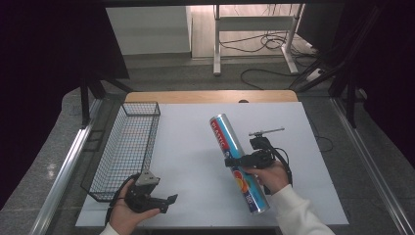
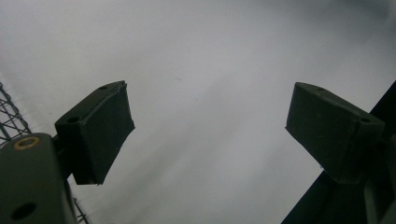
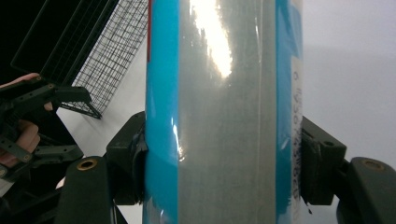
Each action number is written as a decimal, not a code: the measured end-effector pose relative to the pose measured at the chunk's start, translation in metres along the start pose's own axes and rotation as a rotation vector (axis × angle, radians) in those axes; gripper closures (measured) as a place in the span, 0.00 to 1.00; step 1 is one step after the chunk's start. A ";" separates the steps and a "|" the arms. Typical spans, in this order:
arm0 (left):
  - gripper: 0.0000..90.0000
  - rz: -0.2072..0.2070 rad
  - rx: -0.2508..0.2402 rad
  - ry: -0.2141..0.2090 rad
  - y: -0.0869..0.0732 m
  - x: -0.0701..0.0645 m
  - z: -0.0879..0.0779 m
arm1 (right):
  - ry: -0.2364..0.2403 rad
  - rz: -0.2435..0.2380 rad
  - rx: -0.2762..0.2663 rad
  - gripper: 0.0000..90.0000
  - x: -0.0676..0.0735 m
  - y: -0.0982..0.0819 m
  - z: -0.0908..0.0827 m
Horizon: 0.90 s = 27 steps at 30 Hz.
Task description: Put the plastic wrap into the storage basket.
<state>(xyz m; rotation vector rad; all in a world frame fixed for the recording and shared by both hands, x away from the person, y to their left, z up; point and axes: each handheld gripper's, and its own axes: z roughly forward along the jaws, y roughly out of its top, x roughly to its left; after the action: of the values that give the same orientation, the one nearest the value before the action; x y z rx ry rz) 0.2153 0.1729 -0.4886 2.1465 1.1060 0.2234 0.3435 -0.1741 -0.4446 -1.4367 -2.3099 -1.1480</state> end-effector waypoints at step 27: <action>0.11 -0.262 -0.187 -0.379 0.055 0.009 0.014 | 0.011 0.006 -0.053 0.36 0.009 -0.007 0.008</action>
<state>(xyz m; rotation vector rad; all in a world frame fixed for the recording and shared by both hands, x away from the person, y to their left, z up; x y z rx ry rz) 0.2625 0.1518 -0.4643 1.7639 1.0792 -0.1877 0.3348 -0.1635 -0.4492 -1.4515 -2.2826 -1.2213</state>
